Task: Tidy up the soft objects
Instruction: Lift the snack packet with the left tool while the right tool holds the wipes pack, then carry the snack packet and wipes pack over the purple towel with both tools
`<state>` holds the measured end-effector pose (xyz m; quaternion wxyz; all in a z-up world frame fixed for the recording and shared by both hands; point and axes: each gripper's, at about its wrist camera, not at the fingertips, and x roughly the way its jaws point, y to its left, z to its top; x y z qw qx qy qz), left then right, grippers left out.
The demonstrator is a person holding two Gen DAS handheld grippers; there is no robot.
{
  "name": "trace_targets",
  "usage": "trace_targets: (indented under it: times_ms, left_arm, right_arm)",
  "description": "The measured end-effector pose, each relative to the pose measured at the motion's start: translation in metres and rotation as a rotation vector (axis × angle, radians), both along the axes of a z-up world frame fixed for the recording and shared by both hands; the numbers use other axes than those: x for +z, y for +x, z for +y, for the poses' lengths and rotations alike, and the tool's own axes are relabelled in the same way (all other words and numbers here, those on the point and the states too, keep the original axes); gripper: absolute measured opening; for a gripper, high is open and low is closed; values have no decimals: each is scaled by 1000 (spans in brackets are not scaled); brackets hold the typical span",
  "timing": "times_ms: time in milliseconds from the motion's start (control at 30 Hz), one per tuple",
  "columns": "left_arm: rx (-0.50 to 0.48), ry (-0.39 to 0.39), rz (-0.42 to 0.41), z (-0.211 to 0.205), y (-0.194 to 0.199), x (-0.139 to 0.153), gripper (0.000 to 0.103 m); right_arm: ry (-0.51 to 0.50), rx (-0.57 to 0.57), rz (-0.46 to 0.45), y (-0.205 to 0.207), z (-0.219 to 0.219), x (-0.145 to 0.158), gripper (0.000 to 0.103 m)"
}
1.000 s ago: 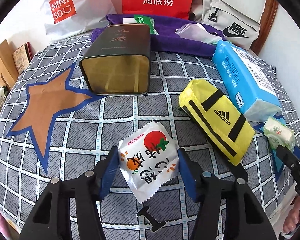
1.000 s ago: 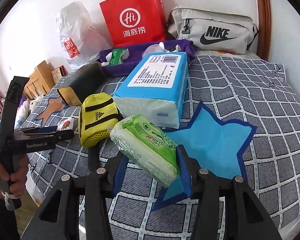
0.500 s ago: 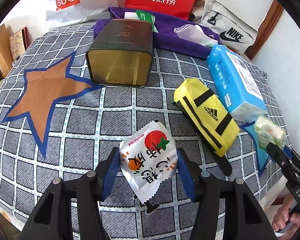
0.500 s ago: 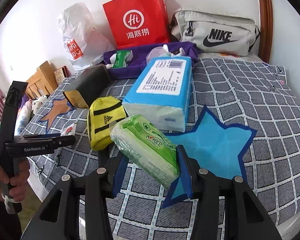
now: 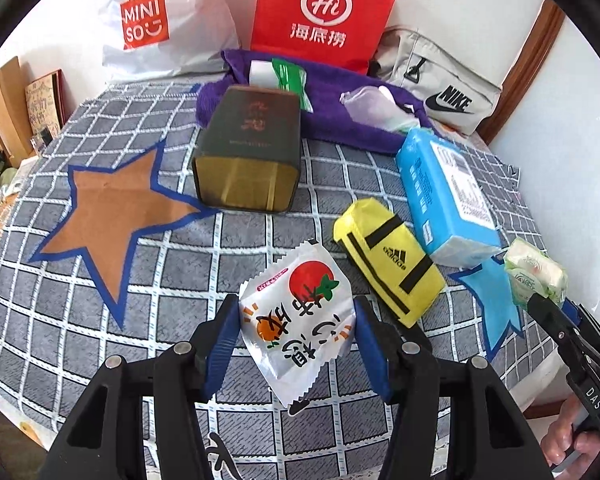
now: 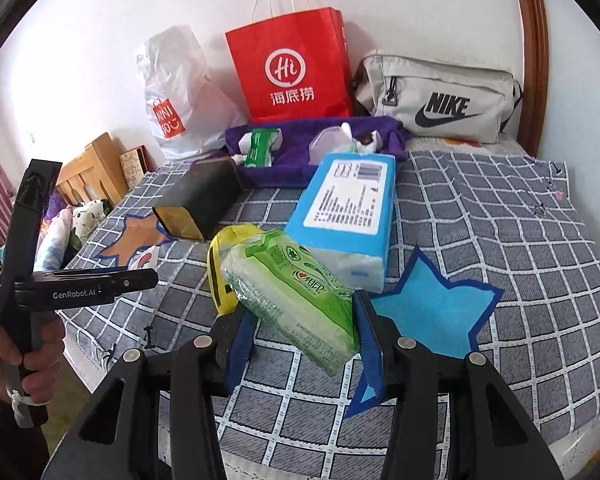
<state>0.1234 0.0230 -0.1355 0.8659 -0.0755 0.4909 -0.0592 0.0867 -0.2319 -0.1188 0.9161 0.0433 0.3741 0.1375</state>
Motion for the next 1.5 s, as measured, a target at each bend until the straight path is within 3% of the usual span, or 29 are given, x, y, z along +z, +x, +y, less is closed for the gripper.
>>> trace_targets:
  times_ms: [400, 767, 1500]
  left_arm:
    - [12, -14, -110, 8, -6, 45, 54]
    - [8, -12, -161, 18, -2, 67, 54]
    - [24, 10, -156, 22, 100, 79, 54]
  right_arm:
    - [-38, -12, -88, -5, 4, 46, 47]
    - [-39, -10, -120, 9, 14, 68, 47]
    - [-25, -8, -115, 115, 18, 84, 47]
